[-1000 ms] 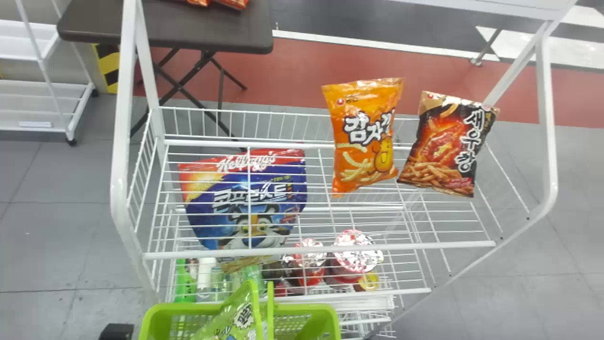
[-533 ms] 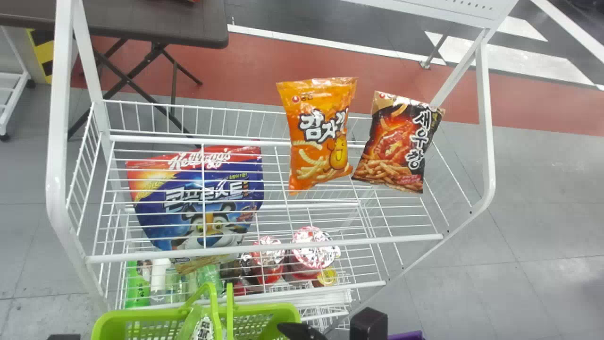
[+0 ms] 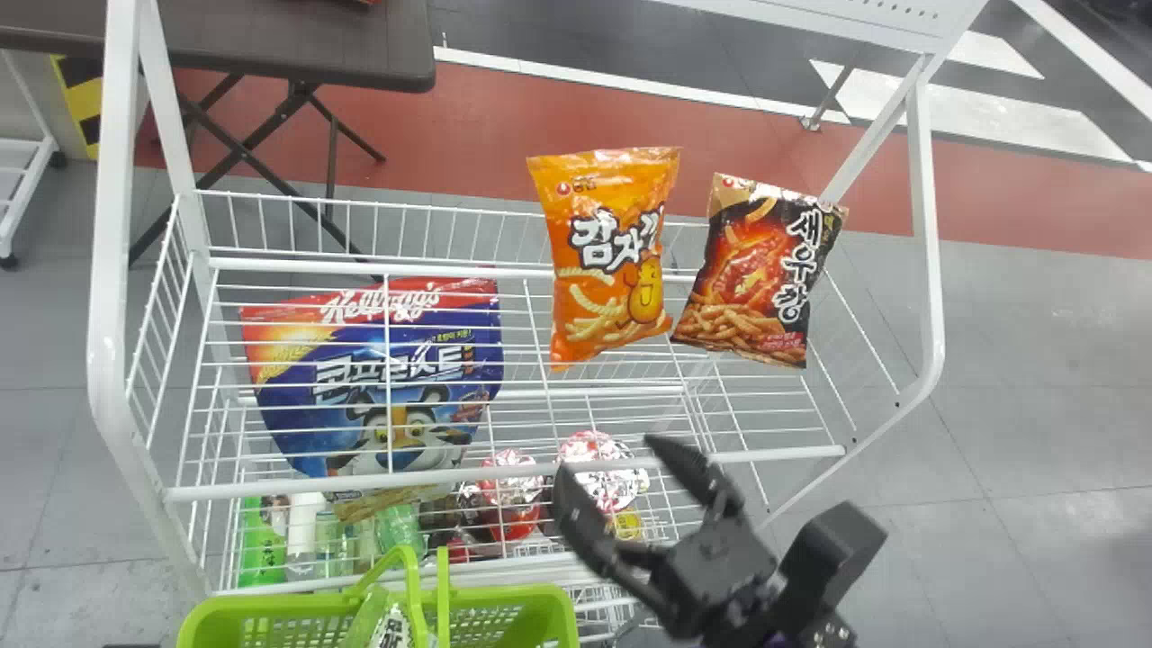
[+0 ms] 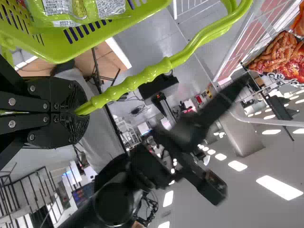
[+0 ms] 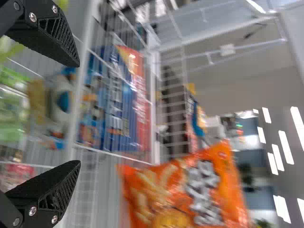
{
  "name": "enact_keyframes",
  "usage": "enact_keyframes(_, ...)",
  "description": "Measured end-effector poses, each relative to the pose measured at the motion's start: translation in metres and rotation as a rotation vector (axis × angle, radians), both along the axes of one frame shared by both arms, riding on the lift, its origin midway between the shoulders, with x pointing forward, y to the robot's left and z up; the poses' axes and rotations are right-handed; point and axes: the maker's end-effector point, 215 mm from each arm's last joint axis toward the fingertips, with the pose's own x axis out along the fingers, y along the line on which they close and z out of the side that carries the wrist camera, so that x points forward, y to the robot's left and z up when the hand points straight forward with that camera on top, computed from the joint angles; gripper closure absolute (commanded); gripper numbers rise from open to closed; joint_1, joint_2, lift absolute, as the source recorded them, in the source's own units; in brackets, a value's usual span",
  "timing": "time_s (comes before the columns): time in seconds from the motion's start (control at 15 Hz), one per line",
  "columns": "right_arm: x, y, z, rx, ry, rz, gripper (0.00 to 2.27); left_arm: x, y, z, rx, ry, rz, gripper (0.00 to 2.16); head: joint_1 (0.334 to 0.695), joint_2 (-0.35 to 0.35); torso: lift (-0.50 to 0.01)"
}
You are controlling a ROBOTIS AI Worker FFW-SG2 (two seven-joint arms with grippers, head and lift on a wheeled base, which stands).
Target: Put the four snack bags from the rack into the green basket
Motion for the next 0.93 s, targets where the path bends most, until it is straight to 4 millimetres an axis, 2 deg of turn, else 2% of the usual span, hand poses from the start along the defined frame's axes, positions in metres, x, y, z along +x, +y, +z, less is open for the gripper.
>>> enact_keyframes(0.13, 0.039, -0.017, 0.032, -0.031, -0.087, -0.073, 0.11, -0.003, -0.003, 0.000, 0.002, 0.000, -0.009, 1.88, 0.695, -0.350, -0.007)
enact_keyframes(0.27, 0.078, -0.028, 0.039, -0.049, -0.077, -0.102, 0.11, -0.004, -0.005, -0.001, 0.008, -0.001, -0.017, 1.88, 0.695, -0.350, -0.007)
enact_keyframes(0.47, 0.128, -0.044, 0.035, -0.112, -0.041, -0.127, 0.11, -0.003, -0.002, -0.001, 0.009, -0.003, -0.021, 1.88, 0.695, -0.350, -0.007)
enact_keyframes(0.6, 0.157, -0.055, 0.024, -0.145, -0.007, -0.143, 0.11, -0.001, 0.002, -0.002, 0.010, -0.001, -0.014, 1.88, 0.695, -0.350, -0.007)
enact_keyframes(0.8, 0.186, -0.070, 0.014, -0.139, 0.017, -0.138, 0.12, 0.001, 0.003, -0.003, 0.013, -0.002, -0.010, 1.88, 0.695, -0.350, -0.007)
enact_keyframes(0.93, 0.198, -0.068, 0.009, -0.131, 0.030, -0.108, 0.27, 0.002, 0.002, -0.003, 0.014, -0.002, -0.011, 1.88, 0.695, -0.350, -0.007)
